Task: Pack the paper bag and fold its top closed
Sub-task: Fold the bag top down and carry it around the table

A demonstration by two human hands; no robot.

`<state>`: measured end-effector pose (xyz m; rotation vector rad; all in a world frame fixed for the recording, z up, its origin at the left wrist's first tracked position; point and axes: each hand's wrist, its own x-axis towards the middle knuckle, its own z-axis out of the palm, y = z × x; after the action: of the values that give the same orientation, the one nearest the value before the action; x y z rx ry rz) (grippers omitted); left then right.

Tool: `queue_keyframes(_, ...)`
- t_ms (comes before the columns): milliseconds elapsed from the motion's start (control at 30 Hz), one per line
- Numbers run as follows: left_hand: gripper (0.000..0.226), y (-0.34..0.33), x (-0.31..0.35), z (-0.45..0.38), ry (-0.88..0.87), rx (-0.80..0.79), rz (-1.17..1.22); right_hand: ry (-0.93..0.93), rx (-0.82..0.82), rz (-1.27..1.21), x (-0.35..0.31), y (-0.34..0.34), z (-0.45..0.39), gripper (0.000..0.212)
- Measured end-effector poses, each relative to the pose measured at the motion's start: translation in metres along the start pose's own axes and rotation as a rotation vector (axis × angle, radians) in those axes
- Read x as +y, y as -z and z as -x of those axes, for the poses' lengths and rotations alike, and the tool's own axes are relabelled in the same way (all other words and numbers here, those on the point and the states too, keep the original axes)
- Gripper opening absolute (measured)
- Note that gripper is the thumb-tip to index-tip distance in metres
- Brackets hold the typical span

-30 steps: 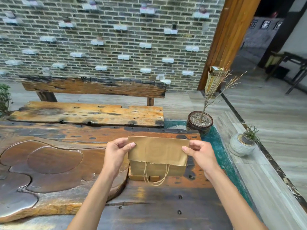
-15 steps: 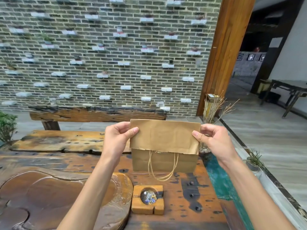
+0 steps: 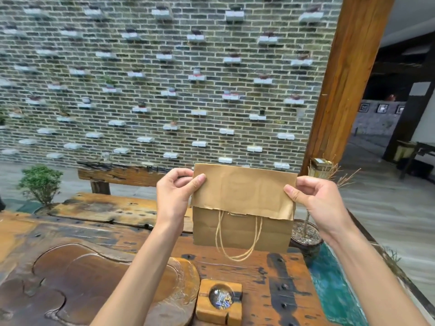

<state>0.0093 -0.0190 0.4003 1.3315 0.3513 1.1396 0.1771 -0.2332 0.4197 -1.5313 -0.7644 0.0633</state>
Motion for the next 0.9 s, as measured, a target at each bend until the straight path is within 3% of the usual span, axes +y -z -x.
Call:
queue_keyframes(200,0.018,0.030,0.017,0.033,0.002,0.093,-0.073,-0.011,-0.066,-0.096,-0.011,-0.027,0.018,0.023)
queue_keyframes(400,0.018,0.081,0.042,0.059,-0.017,0.169,-0.148,-0.048,-0.234,-0.155,-0.017,-0.072,0.031,0.012)
queue_keyframes(633,0.008,0.180,0.073,0.073,-0.041,0.337,-0.210,-0.023,-0.423,-0.227,-0.040,-0.171,0.049,0.008)
queue_keyframes(900,0.009,0.310,0.117,0.074,-0.080,0.443,-0.239,0.015,-0.579,-0.292,-0.076,-0.308,0.082,0.019)
